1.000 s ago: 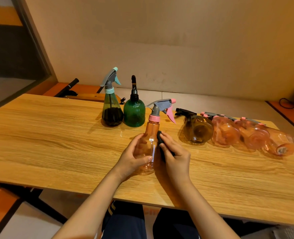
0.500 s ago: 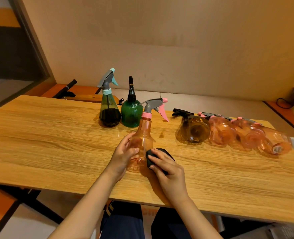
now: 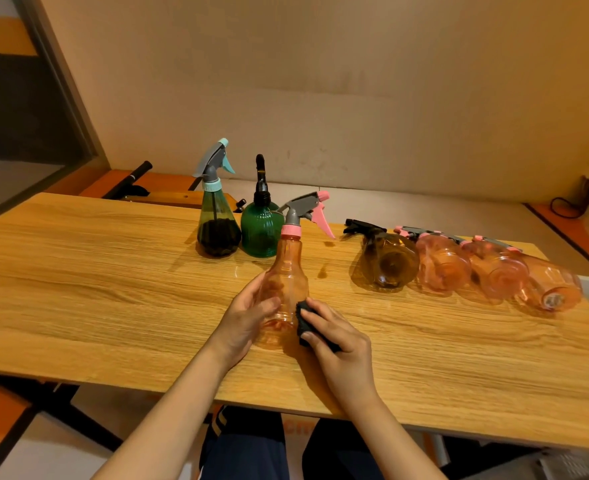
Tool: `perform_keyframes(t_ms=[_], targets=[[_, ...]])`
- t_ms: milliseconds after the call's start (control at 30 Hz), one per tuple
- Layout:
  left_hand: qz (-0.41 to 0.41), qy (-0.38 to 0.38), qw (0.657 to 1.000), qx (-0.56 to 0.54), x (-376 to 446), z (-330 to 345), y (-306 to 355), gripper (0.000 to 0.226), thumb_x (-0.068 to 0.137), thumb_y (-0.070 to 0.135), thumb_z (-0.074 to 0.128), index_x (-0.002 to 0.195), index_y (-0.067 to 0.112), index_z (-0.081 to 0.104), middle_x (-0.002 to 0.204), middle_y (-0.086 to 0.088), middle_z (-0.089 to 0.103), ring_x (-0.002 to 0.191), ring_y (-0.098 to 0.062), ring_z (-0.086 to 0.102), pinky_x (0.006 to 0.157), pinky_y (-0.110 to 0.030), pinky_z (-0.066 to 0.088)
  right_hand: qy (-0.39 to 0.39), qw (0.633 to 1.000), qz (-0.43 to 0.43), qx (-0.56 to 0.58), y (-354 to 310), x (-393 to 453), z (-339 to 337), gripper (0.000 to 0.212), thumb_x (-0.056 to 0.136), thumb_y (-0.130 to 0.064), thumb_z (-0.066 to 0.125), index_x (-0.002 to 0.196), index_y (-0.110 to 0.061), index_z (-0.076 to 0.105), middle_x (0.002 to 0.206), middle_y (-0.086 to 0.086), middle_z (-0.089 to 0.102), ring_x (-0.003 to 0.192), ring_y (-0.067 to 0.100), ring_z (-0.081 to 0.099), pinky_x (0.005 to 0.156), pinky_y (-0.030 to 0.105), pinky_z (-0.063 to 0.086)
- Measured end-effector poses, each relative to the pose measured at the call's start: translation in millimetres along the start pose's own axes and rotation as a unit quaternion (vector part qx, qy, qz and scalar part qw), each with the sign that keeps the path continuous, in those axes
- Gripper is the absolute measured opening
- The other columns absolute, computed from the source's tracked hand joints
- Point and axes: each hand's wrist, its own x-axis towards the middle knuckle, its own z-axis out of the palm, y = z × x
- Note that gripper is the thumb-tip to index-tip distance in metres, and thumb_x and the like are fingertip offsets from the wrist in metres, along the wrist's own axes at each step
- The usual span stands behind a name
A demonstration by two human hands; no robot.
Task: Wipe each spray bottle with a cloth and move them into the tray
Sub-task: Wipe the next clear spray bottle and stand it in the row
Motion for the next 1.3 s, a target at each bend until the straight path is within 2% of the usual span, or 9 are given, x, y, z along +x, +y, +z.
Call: perform_keyframes(t_ms=[233,333,467,567,700,833,1033,1167,1300], targets=[[0.001,0.002,1.0,-0.012,2,-5,-6,0.077,0.056,0.031,0.072,0.128,0.013,0.051,0.109,-0.002,0.071,0.101,-0.016,0.067,0.078,-0.024,0.055,-0.002,1.0,0.001,-0.003,-2,0,1,0.041,0.08,-0.021,0.063,0.121,-0.024,0.056,0.124,-0.033,0.052,0.119,0.006,0.053,0.101,0.019,0.038],[-0.009,-0.002,1.0,-0.008,3,-8,-6,0.083,0.055,0.033,0.076,0.131,0.012,0.05,0.113,-0.004,0.069,0.103,-0.018,0.066,0.079,-0.025,0.055,0.002,1.0,-0.002,-0.004,-2,-1,2,0.038,0.08,-0.02,0.064,0.118,-0.021,0.059,0.123,-0.028,0.054,0.118,0.006,0.054,0.1,0.018,0.038],[-0.021,-0.024,0.999,0.034,3,-5,-3,0.109,0.04,0.053,0.091,0.133,0.019,0.047,0.123,-0.001,0.065,0.116,-0.016,0.061,0.086,-0.025,0.052,0.014,1.0,0.018,-0.003,0,-1,1,0.038,0.08,-0.021,0.063,0.117,-0.014,0.059,0.123,-0.016,0.057,0.117,0.007,0.054,0.101,0.019,0.039],[-0.022,-0.028,0.997,0.063,4,-6,-4,0.119,0.041,0.049,0.093,0.141,0.017,0.038,0.135,-0.006,0.056,0.125,-0.018,0.054,0.095,-0.03,0.049,0.018,0.999,0.026,-0.011,3,1,1,0.04,0.077,-0.013,0.069,0.116,-0.01,0.059,0.121,-0.008,0.059,0.117,0.007,0.054,0.101,0.02,0.039],[-0.011,-0.042,0.995,0.085,4,-8,-6,0.105,0.051,0.032,0.085,0.142,0.014,0.038,0.136,-0.011,0.054,0.125,-0.023,0.053,0.097,-0.035,0.048,0.028,0.999,0.044,-0.007,0,13,1,0.039,0.076,-0.007,0.065,0.115,-0.009,0.059,0.12,-0.013,0.056,0.118,0.002,0.051,0.101,0.016,0.037],[-0.006,-0.042,0.993,0.108,4,-8,-8,0.091,0.053,0.03,0.082,0.135,0.026,0.045,0.139,-0.012,0.049,0.124,-0.023,0.053,0.091,-0.032,0.049,0.053,0.997,0.048,-0.012,-5,36,2,0.039,0.08,-0.005,0.064,0.116,-0.015,0.058,0.12,-0.018,0.053,0.12,0.0,0.047,0.103,0.016,0.035],[-0.007,-0.04,0.994,0.098,2,-6,-6,0.087,0.052,0.028,0.081,0.132,0.027,0.046,0.131,-0.007,0.056,0.113,-0.015,0.061,0.085,-0.027,0.051,0.057,0.995,0.081,0.022,-6,51,4,0.044,0.081,0.005,0.064,0.117,-0.02,0.057,0.119,-0.016,0.056,0.118,0.0,0.05,0.1,0.016,0.038],[-0.012,-0.039,0.994,0.103,1,-5,-4,0.082,0.052,0.028,0.08,0.127,0.028,0.049,0.122,0.004,0.064,0.112,-0.013,0.062,0.089,-0.028,0.051,0.066,0.992,0.103,0.044,-4,50,1,0.044,0.081,0.004,0.065,0.115,-0.022,0.058,0.117,-0.014,0.058,0.117,0.0,0.051,0.101,0.018,0.039],[-0.009,-0.033,0.994,0.103,1,-5,-6,0.088,0.051,0.029,0.08,0.133,0.023,0.046,0.121,0.003,0.065,0.113,-0.015,0.062,0.088,-0.029,0.052,0.065,0.988,0.122,0.062,-6,53,2,0.044,0.082,0.004,0.063,0.113,-0.028,0.058,0.115,-0.017,0.059,0.116,0.0,0.052,0.101,0.019,0.038]])
